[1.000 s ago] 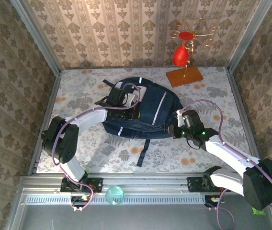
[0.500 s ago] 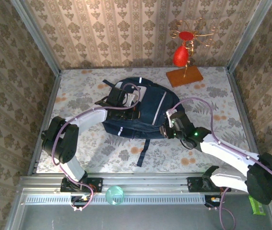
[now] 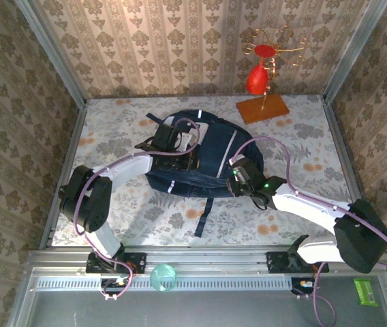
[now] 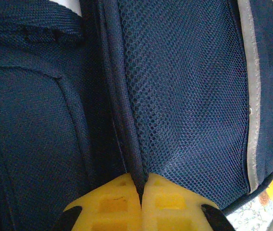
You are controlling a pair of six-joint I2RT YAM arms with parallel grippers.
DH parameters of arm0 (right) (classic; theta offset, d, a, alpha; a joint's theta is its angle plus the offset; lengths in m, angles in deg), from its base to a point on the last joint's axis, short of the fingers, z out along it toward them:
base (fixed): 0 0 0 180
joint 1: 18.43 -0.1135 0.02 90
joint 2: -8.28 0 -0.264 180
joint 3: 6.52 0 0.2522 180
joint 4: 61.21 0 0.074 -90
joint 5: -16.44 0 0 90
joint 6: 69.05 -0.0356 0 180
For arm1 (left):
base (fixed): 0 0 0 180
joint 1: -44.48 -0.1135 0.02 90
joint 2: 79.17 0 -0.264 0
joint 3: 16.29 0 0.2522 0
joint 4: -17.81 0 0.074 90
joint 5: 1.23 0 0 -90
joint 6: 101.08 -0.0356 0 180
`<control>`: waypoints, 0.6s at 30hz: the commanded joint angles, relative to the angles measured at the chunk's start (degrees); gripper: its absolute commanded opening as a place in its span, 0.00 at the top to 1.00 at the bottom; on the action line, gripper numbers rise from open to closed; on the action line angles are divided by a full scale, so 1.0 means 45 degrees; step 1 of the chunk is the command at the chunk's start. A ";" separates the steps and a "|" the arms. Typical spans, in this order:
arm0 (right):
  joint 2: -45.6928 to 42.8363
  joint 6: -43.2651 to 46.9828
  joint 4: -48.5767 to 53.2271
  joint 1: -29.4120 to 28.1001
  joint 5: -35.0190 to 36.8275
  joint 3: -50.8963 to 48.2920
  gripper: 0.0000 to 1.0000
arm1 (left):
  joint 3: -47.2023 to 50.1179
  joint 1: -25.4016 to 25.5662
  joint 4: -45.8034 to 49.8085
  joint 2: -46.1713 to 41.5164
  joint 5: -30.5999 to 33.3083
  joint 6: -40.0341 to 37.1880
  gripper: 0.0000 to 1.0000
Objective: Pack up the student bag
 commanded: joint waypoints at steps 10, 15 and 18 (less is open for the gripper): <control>0.0326 0.0161 -0.1596 0.0065 0.0670 -0.0763 0.78 | -0.0286 -0.0184 0.0950 0.0228 0.0215 -0.0345 1.00; 0.0066 0.0326 -0.1993 0.0436 0.0036 -0.1064 0.94 | -0.0340 -0.0283 0.0998 0.0243 0.0244 -0.0380 1.00; -0.0583 0.0381 -0.2349 0.0570 -0.0877 -0.1499 1.00 | -0.0431 -0.0416 0.1100 0.0219 0.0420 -0.0509 1.00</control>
